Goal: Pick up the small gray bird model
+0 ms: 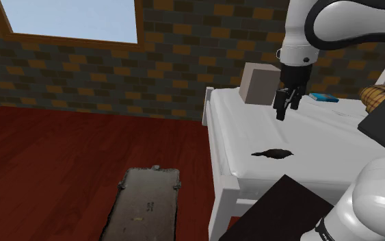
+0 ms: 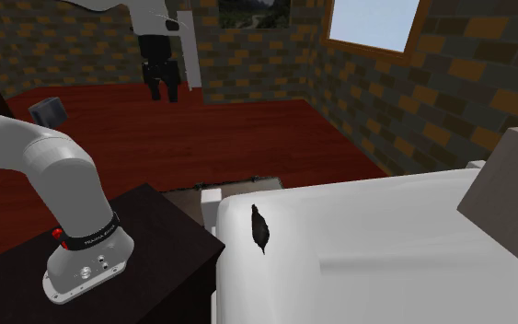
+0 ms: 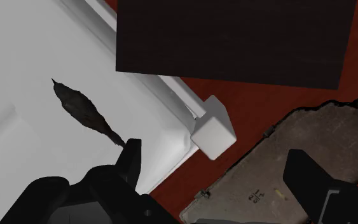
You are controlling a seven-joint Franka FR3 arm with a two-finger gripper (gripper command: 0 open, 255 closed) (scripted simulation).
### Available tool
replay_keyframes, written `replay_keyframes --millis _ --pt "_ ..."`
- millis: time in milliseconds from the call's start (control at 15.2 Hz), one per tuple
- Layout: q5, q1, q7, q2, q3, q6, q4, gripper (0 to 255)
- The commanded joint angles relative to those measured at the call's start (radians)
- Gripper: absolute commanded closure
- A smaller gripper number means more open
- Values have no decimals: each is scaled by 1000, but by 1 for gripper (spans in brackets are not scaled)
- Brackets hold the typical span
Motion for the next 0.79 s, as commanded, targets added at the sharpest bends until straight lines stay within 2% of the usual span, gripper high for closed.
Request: replay_keyframes --millis 0,396,726 --pt "0 0 0 0 0 0 0 0" --pt "-101 -9 -186 -114 -135 184 -218 0" --pt "-205 -40 -345 -145 -274 360 -355 0"
